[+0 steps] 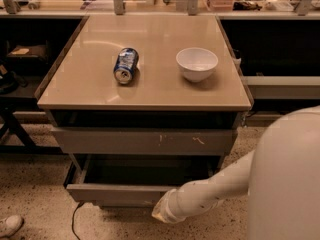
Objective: Close middle drawer
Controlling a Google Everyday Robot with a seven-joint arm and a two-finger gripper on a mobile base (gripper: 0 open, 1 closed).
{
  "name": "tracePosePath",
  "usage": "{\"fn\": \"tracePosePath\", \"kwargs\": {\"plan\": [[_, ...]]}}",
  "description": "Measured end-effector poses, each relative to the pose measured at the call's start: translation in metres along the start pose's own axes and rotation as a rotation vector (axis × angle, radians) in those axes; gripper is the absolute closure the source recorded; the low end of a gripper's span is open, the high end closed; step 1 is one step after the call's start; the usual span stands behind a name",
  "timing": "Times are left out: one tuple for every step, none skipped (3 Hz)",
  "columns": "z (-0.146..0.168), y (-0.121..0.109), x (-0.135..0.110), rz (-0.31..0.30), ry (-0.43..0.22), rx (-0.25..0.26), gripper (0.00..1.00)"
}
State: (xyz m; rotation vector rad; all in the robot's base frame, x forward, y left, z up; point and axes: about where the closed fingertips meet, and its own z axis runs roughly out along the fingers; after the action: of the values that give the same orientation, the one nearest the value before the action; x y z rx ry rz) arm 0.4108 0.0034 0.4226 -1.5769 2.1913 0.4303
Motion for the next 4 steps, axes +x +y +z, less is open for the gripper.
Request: {"fn": "tracePosePath", "kwargs": {"plan": [[0.010, -0.028, -0.007, -0.033, 0.019, 0.050, 1.00], [0.019, -0.057, -0.004, -0.050, 0.037, 0.096, 1.00], [0.019, -0.058, -0.004, -0.051, 0.038, 0.099, 1.00], [0.016, -0.079, 0.011, -0.026, 0.051, 0.140, 1.00]]}}
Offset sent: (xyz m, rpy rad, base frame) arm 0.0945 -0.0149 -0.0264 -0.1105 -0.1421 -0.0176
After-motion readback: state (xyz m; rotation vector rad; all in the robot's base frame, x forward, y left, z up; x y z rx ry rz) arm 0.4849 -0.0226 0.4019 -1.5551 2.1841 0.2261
